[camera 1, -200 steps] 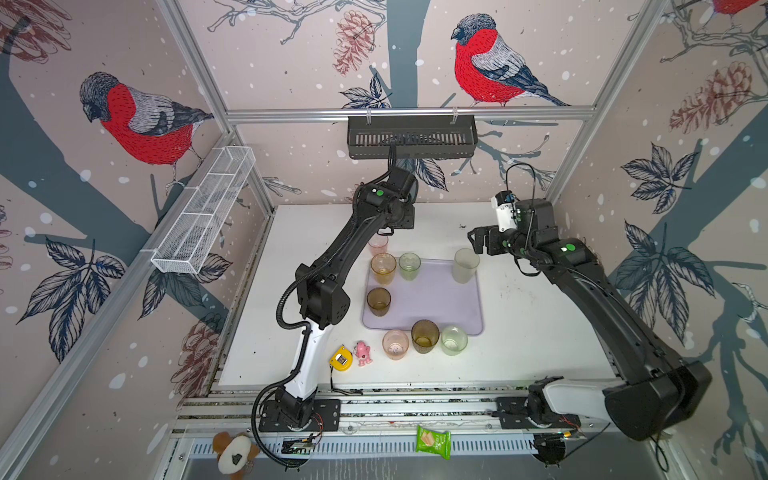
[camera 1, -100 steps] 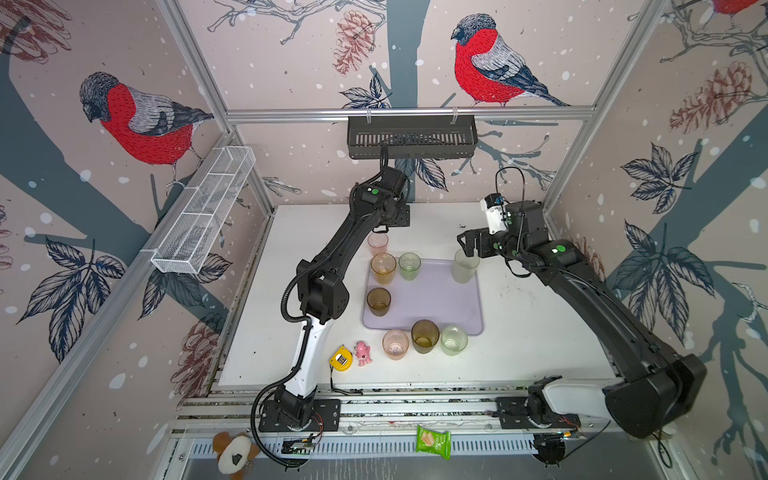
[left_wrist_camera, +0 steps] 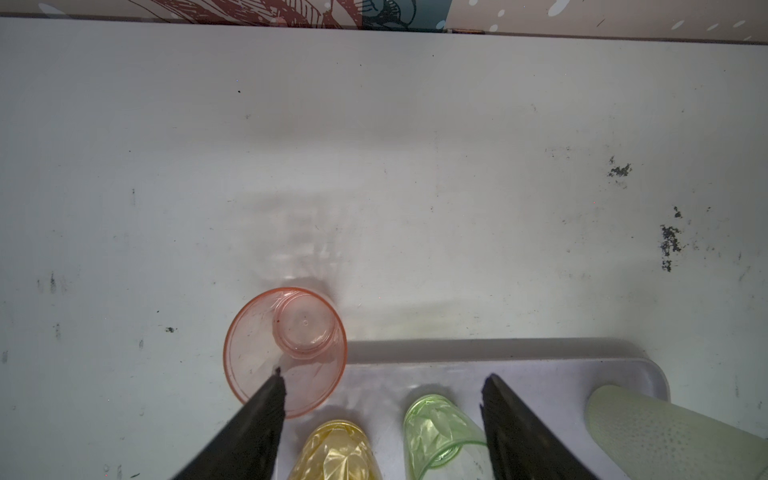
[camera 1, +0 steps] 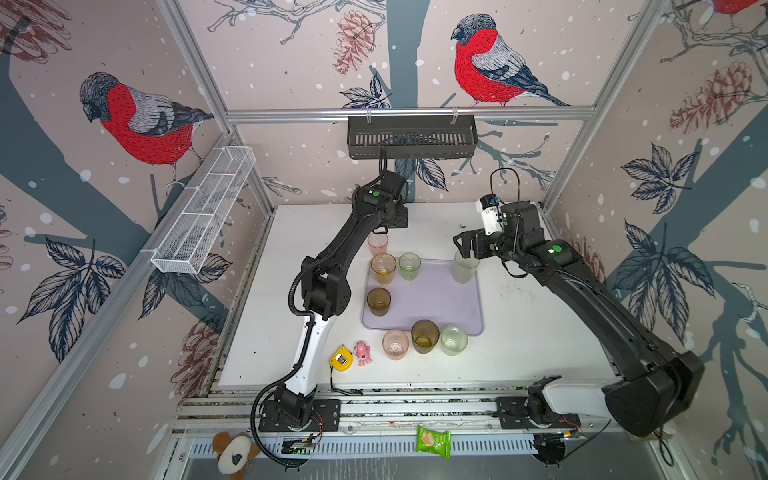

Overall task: Place the glasses into the tray
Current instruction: 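Raise the left gripper toward the pink glass while the right gripper moves inward, then lower the open left gripper onto the rim of the pink glass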

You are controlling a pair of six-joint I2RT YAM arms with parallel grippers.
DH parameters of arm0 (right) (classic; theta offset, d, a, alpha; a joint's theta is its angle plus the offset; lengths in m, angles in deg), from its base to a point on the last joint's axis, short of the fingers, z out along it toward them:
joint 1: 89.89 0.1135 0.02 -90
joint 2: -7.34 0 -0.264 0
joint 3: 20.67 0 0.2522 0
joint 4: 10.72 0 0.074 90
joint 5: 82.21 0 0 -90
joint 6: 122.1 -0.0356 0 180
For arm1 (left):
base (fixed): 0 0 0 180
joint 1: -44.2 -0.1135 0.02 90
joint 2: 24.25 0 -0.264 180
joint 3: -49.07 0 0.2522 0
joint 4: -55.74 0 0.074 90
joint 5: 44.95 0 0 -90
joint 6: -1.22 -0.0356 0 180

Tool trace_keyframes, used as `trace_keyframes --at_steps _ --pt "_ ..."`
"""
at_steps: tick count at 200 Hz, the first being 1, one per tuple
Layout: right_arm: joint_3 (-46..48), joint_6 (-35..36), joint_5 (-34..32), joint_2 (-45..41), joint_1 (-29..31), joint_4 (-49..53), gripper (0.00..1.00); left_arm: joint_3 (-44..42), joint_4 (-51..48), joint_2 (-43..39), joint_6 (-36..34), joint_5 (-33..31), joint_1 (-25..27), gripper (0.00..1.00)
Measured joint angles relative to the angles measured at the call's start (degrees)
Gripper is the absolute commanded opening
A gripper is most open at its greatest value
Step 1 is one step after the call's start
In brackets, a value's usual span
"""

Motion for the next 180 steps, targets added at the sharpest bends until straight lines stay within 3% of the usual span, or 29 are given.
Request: trace_keyframes --at_steps 116,180 --pt "-0.59 0.02 0.0 1.22 0.63 -0.04 1.0 -3.06 1.09 2.4 -1.18 -1.92 -0.09 0.49" --pt "-0.85 0.04 0.02 1.73 0.85 -0.07 1.0 -3.41 2.34 4.09 -1.46 -1.84 -0.09 0.46"
